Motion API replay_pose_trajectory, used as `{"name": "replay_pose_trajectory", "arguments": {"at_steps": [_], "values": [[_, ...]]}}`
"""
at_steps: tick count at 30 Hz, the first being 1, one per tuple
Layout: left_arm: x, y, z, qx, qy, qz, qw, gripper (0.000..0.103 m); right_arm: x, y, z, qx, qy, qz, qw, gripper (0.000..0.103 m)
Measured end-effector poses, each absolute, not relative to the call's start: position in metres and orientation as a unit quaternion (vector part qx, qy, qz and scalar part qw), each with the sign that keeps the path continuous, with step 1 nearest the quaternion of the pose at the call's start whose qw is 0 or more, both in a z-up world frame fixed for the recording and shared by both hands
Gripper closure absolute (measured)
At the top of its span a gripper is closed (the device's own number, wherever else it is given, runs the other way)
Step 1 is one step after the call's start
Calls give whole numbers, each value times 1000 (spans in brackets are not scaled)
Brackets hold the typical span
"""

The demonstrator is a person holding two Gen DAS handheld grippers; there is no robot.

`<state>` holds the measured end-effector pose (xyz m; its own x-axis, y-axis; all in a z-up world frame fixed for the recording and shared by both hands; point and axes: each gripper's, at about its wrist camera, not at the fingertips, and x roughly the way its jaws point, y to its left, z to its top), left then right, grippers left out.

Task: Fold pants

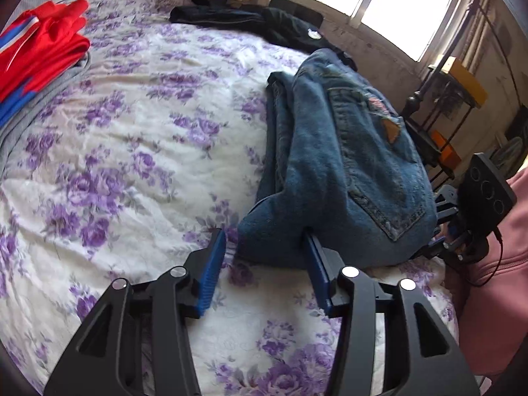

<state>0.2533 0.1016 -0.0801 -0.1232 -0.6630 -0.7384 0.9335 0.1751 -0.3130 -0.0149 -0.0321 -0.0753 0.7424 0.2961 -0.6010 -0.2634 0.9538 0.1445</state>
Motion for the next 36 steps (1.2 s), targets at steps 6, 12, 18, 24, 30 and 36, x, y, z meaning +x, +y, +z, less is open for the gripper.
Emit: {"name": "replay_pose_trajectory", "arguments": {"at_steps": [6, 12, 18, 24, 30, 36], "values": [[241, 109, -61, 192, 415, -540, 706, 45, -21, -45, -60, 14, 337, 174, 925, 95], [212, 115, 10, 100, 365, -534, 756, 28, -22, -87, 4, 33, 243, 163, 956, 92], [182, 64, -32, 134, 392, -508, 756, 27, 23, -125, -30, 68, 324, 101, 938, 91], [192, 73, -47, 124, 419, -466, 769, 36, 16, -145, -47, 93, 358, 125, 921, 93], [143, 81, 1, 88, 392, -463, 790, 28, 11, -146, 15, 54, 282, 145, 947, 59], [81, 42, -20, 74, 394, -497, 770, 26, 80, -172, 29, 77, 309, 168, 933, 64]]}}
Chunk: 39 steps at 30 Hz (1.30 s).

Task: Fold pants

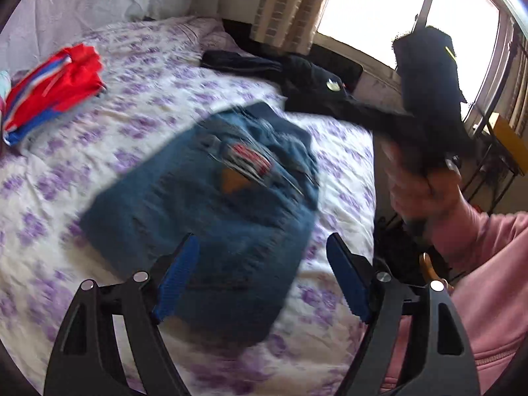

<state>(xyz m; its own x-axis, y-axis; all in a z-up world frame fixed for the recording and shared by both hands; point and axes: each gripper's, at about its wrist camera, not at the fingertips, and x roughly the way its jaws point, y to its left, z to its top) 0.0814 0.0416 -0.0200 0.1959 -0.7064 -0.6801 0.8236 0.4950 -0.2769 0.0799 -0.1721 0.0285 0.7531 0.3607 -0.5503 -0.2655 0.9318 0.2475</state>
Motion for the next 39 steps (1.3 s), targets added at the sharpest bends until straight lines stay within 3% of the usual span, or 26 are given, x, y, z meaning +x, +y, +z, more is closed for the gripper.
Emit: {"name": "replay_pose_trajectory", "arguments": {"at_steps": [7, 10, 21, 28, 32, 33, 37, 39], "values": [[42, 8, -53, 177, 361, -403, 823, 25, 143, -200, -29, 60, 384, 132, 912, 78], [30, -7, -59, 217, 350, -368, 834, 15, 142, -197, -25, 47, 383, 128, 914, 80], [27, -21, -60, 237, 365, -329, 838, 9, 59, -183, 27, 17, 318, 199, 927, 76], [32, -26, -60, 242, 366, -326, 837, 9, 45, -175, -36, -32, 368, 188, 910, 75], [31, -18, -47, 228, 373, -345, 831, 12, 35, -174, -38, -47, 363, 182, 913, 75], [34, -11, -36, 206, 379, -365, 825, 17, 36, -178, -38, -36, 364, 187, 912, 75], [59, 7, 14, 120, 364, -404, 830, 17, 36, -185, -39, -2, 358, 196, 913, 75], [81, 2, 28, 100, 364, -413, 829, 26, 33, -186, -42, 7, 348, 193, 917, 75]]}}
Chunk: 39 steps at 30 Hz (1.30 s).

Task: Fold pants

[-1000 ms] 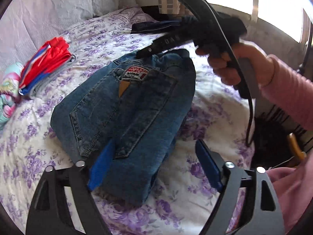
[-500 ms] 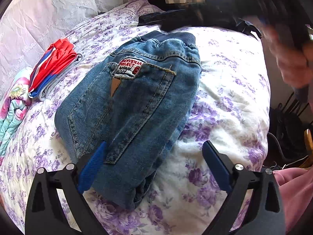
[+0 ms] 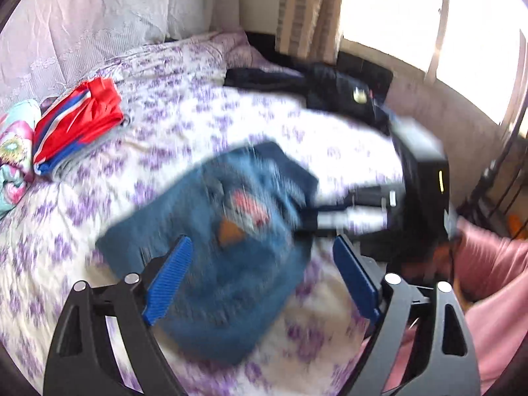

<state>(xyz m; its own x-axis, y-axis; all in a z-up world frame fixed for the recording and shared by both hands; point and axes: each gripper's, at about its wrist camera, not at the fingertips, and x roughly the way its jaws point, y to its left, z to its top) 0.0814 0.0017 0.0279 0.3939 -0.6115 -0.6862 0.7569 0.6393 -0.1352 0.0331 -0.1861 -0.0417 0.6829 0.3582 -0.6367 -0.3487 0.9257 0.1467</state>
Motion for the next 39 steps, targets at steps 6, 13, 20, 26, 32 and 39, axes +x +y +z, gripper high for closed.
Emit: {"name": "replay_pose_trajectory", "arguments": {"at_steps": [6, 13, 20, 26, 32, 39], "values": [[147, -48, 15, 73, 430, -459, 774, 47, 30, -193, -46, 38, 337, 196, 920, 75], [203, -56, -43, 26, 494, -432, 754, 56, 29, -198, -52, 60, 321, 198, 925, 74], [187, -21, 7, 4, 456, -395, 797, 43, 24, -210, -38, 89, 320, 236, 913, 65], [200, 17, -4, -34, 465, -360, 808, 42, 39, -223, 0, 114, 265, 227, 930, 57], [220, 24, -44, -65, 489, -339, 801, 45, 121, -240, -45, 168, 373, 162, 898, 46], [168, 35, -1, -6, 415, -312, 854, 32, 77, -246, -27, 180, 319, 184, 912, 45]]}}
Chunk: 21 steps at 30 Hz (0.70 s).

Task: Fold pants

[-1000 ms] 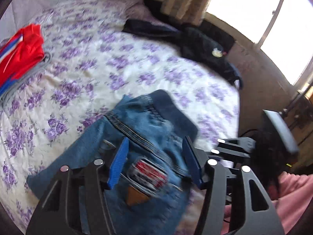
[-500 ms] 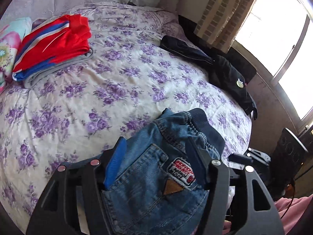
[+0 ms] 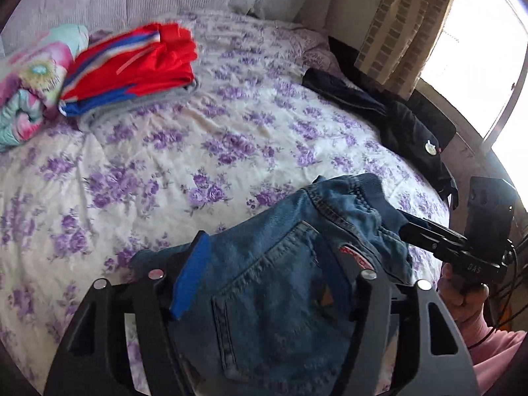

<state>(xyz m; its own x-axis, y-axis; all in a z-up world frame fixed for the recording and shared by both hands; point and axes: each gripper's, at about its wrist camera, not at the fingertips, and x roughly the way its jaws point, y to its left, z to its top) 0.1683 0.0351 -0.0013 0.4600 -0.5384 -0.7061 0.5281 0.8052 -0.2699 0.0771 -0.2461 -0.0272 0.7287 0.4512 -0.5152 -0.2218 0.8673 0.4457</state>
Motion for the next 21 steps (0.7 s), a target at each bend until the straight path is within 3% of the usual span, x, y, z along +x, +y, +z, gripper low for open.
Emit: {"name": "replay_pose_trajectory", "arguments": {"at_steps": [4, 8, 11, 14, 16, 18, 21], "values": [[117, 54, 10, -4, 390, -320, 863, 29, 35, -238, -20, 147, 281, 179, 931, 44], [84, 51, -21, 33, 402, -288, 868, 29, 17, -236, -22, 162, 267, 198, 929, 44], [84, 49, -62, 47, 441, -251, 861, 15, 8, -218, -21, 132, 269, 203, 932, 44], [85, 74, -60, -37, 449, -255, 856, 16, 0, -196, -22, 101, 267, 211, 935, 43], [79, 98, -49, -90, 411, -241, 874, 16, -13, -179, -22, 73, 256, 224, 937, 39], [71, 126, -44, -147, 382, -207, 888, 8, -25, -161, -23, 48, 249, 241, 937, 34], [65, 147, -48, -190, 383, -179, 886, 7, -35, -134, -26, 27, 261, 274, 925, 33]]}}
